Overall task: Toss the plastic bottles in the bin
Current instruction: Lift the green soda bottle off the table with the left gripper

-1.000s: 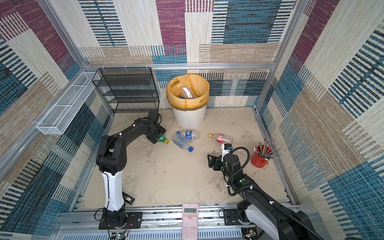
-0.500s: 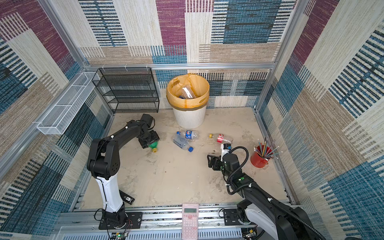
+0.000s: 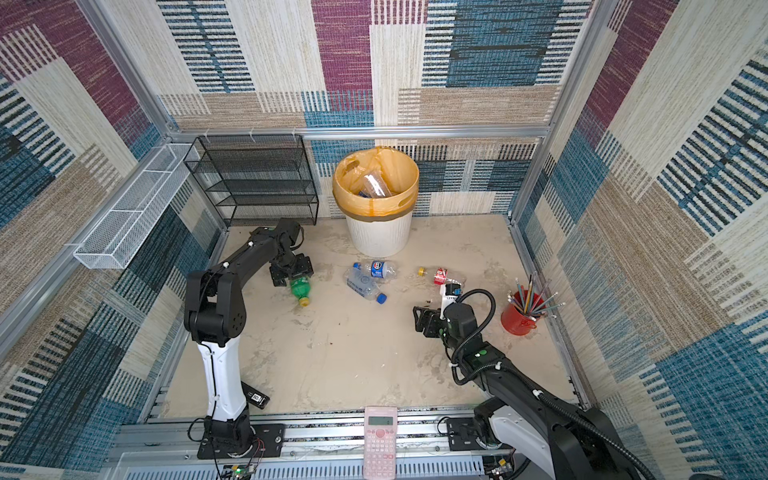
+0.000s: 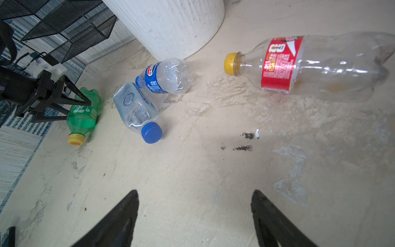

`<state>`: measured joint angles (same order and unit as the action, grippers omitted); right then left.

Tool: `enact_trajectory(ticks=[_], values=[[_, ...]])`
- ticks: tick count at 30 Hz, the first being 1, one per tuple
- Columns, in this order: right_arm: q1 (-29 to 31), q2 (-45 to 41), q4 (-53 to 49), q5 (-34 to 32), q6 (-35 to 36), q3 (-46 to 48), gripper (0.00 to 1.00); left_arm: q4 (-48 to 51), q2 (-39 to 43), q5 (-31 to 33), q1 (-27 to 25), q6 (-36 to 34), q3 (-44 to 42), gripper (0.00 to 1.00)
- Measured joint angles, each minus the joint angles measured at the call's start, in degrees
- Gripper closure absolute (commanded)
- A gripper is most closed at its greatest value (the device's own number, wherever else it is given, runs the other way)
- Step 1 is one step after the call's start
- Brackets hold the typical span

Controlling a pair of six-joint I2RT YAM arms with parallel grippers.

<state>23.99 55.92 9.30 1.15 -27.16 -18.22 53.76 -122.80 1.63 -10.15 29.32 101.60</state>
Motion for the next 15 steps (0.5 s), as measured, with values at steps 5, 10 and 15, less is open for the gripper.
enact_trajectory(ticks=[5, 10, 15], values=[[0.0, 0.4, 0.1, 0.4, 0.0, -0.5, 0.17, 1.2, -0.9, 0.1, 0.2, -1.3, 0.3, 0.26], [0.0, 0.7, 0.2, 0.4, 0.0, -0.6, 0.18, 1.1, -1.1, 0.2, 0.6, -2.1, -0.5, 0.31], [0.0, 1.2, 0.3, 0.4, 0.0, -0.9, 0.19, 0.8, -0.8, 0.5, 0.7, -2.4, -1.8, 0.37]])
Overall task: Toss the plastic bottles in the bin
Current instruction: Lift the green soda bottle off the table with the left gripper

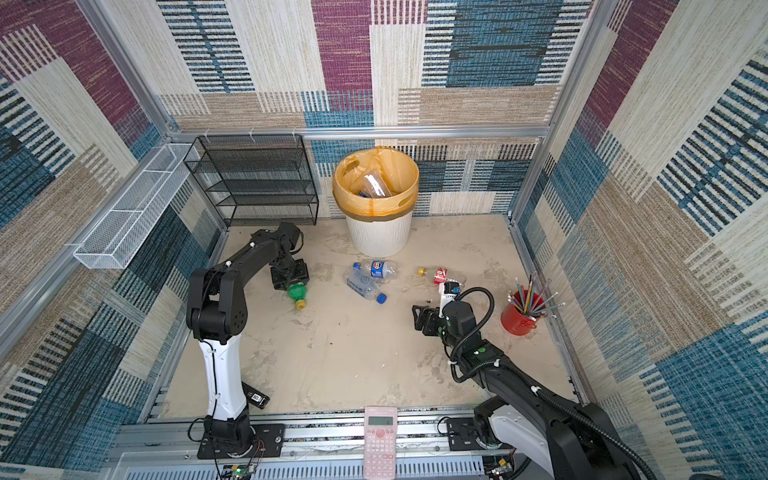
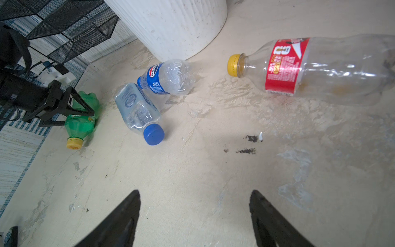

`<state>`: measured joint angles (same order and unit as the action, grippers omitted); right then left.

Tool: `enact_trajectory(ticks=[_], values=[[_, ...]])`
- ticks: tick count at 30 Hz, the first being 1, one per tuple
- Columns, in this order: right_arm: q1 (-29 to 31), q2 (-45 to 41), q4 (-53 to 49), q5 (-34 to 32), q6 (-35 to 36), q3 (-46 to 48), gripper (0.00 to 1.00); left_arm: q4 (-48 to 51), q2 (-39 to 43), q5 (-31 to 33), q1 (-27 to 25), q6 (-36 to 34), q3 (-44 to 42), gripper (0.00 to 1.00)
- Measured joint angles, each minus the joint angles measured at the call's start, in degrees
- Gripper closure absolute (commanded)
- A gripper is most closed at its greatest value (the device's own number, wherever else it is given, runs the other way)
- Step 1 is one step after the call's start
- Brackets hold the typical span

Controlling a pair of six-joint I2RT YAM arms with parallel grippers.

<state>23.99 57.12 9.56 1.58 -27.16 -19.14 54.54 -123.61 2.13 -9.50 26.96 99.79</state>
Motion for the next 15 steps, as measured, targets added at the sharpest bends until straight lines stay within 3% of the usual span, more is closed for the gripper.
enact_trajectory(ticks=[7, 15], values=[[0.0, -0.9, 0.0, 0.0, 0.0, -0.3, 0.20, -2.3, 6.5, -1.0, -0.3, -0.8, -6.2, 0.44], [0.0, -3.1, 0.0, -0.7, 0.4, -0.3, 0.22, -18.9, 29.9, -4.2, -2.6, -1.7, -29.7, 0.48]])
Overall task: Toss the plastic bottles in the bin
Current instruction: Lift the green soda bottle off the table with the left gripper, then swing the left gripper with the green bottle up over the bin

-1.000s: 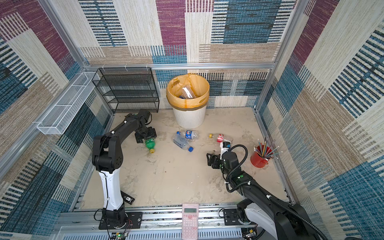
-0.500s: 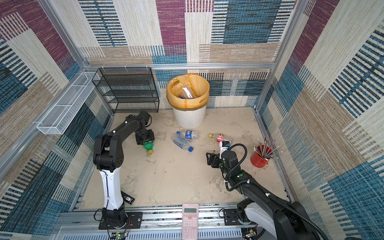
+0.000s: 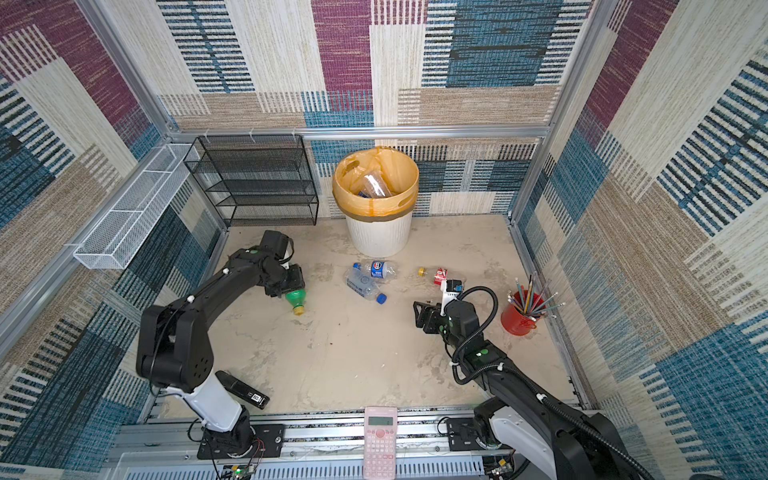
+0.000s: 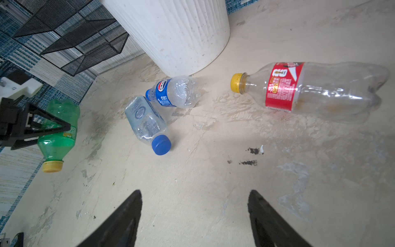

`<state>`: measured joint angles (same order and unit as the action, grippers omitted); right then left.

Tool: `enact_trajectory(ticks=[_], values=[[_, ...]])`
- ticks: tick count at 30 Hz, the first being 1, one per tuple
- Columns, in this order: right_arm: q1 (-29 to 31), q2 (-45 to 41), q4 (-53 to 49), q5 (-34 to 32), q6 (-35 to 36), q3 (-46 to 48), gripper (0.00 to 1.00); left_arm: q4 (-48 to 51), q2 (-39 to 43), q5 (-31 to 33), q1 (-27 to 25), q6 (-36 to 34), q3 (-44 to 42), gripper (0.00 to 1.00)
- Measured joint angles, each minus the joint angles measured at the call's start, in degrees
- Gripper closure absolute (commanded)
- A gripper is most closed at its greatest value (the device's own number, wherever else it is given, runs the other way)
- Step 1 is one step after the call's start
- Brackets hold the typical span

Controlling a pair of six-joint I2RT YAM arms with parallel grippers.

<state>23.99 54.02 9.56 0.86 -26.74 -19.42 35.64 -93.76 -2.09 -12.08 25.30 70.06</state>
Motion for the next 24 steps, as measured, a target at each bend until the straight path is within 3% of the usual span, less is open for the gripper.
enact_trajectory(ticks=[7, 12, 16, 24], values=[[0.0, -0.5, 0.2, 0.0, 0.7, 0.2, 0.24, -26.9, 20.6, -1.2, -3.1, -1.1, -26.8, 0.46], [0.0, -0.6, 0.7, -0.1, 0.9, 0.2, 0.25, -48.3, 29.3, -1.4, -6.5, -3.7, -41.6, 0.47], [0.0, -0.6, 0.9, -0.7, 1.2, 0.2, 0.25, -65.6, 31.1, -1.3, -10.0, -7.7, -51.1, 0.49], [0.0, -0.3, 1.0, -1.1, 1.6, 0.0, 0.26, -90.7, 25.3, -3.5, -11.5, -13.7, -58.6, 0.51]])
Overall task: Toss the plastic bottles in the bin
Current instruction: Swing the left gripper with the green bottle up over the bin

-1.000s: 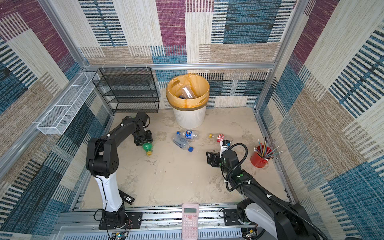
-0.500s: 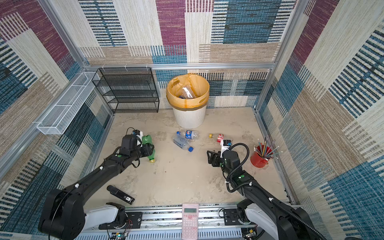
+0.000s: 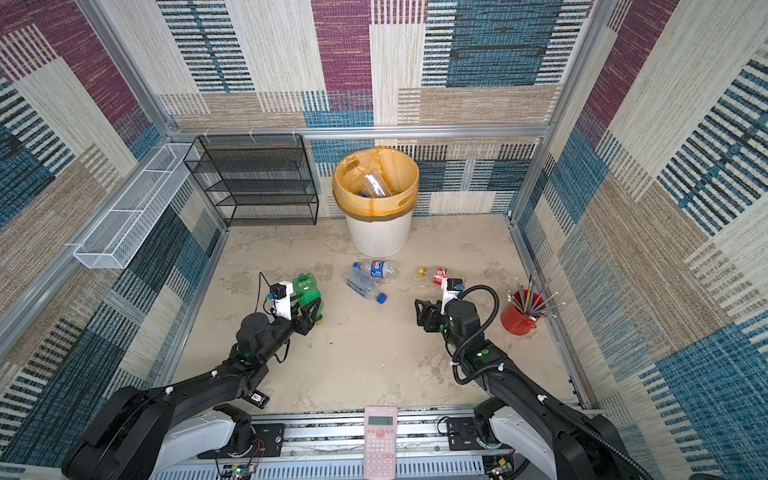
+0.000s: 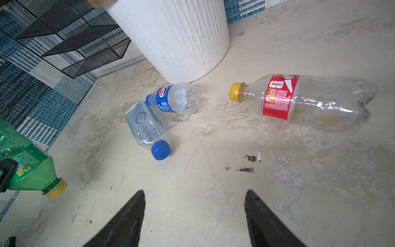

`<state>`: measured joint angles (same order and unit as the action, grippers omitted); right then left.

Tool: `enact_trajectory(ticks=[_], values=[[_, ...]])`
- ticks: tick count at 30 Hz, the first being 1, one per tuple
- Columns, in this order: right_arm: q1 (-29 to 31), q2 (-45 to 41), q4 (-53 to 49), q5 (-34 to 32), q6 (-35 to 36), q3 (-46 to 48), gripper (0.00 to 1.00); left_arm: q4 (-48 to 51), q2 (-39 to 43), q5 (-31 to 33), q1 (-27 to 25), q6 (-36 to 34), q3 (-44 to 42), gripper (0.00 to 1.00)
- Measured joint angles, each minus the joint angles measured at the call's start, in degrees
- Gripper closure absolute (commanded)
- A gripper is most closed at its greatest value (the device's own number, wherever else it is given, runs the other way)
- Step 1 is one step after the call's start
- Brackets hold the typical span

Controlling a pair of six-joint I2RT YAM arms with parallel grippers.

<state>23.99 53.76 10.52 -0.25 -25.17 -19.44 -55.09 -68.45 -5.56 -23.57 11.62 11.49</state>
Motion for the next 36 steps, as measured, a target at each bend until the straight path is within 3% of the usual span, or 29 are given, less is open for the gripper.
enact_trajectory(ticks=[5, 14, 27, 36], values=[[0.0, 0.6, 0.2, -0.3, 0.2, 0.0, 0.26, -14.4, -7.4, -3.8, -0.3, -1.6, -1.0, 0.53], [0.0, 1.1, 0.1, -0.4, 0.9, -0.6, 0.26, -21.7, -9.2, -8.4, -1.8, -5.0, 7.6, 0.53], [0.0, 0.8, 0.1, -1.5, 2.4, -1.0, 0.25, -23.3, -12.5, -13.0, -1.8, -8.3, 28.7, 0.51], [0.0, 0.2, -0.1, -1.9, 3.4, -1.6, 0.25, -23.6, -21.4, -15.8, -1.7, -8.3, 49.9, 0.53]])
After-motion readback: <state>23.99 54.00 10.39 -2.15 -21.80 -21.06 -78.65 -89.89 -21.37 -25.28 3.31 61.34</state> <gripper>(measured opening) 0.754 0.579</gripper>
